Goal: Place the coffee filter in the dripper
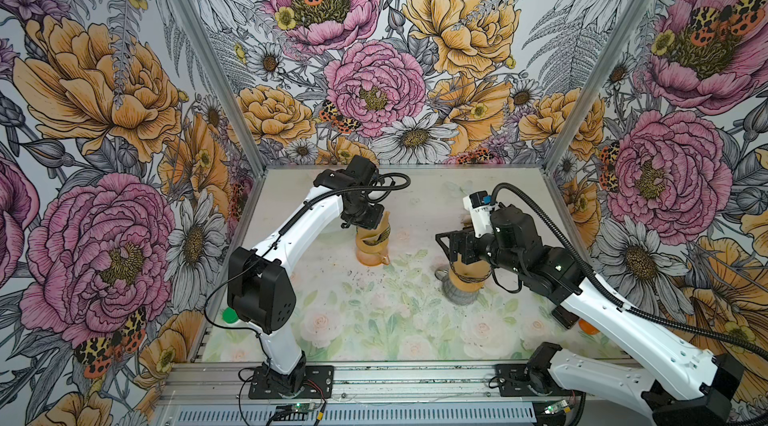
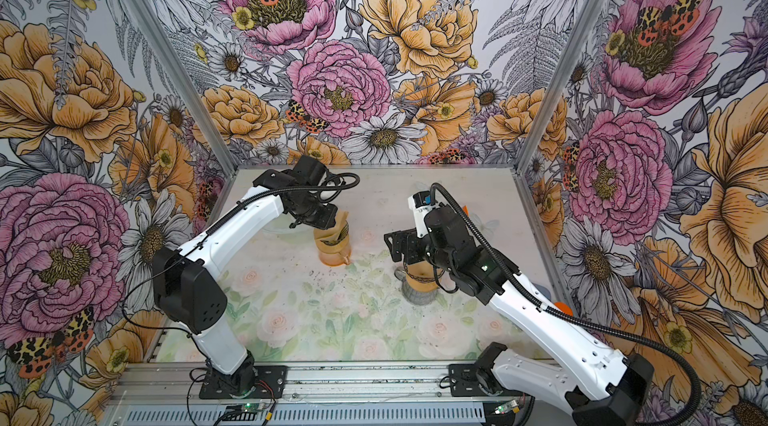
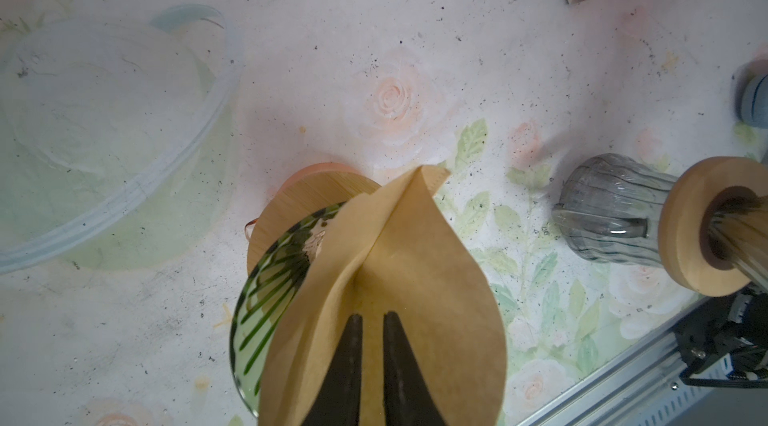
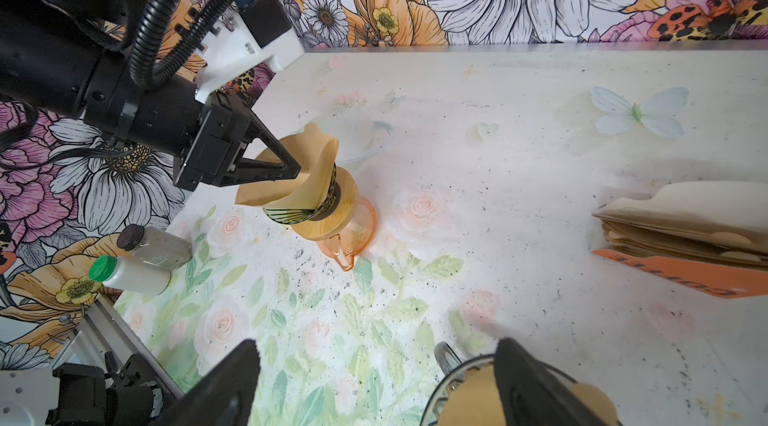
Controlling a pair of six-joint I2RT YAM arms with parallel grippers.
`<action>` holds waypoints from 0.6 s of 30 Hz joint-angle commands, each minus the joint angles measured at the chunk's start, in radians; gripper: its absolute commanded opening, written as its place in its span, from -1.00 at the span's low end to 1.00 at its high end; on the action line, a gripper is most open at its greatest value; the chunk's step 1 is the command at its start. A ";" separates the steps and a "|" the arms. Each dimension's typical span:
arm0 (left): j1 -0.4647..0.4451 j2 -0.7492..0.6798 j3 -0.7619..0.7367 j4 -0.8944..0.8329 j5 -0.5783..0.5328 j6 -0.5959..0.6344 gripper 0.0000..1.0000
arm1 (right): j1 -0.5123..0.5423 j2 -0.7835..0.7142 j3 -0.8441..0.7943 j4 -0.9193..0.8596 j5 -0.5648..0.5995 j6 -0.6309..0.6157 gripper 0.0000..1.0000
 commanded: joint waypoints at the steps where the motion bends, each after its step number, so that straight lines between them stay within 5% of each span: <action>1: -0.005 0.001 0.016 0.003 -0.022 0.006 -0.69 | 0.008 -0.013 -0.001 0.028 -0.012 -0.010 0.80; 18: -0.001 0.032 0.011 -0.022 -0.024 -0.008 -0.52 | 0.010 -0.009 -0.001 0.029 -0.012 -0.007 0.80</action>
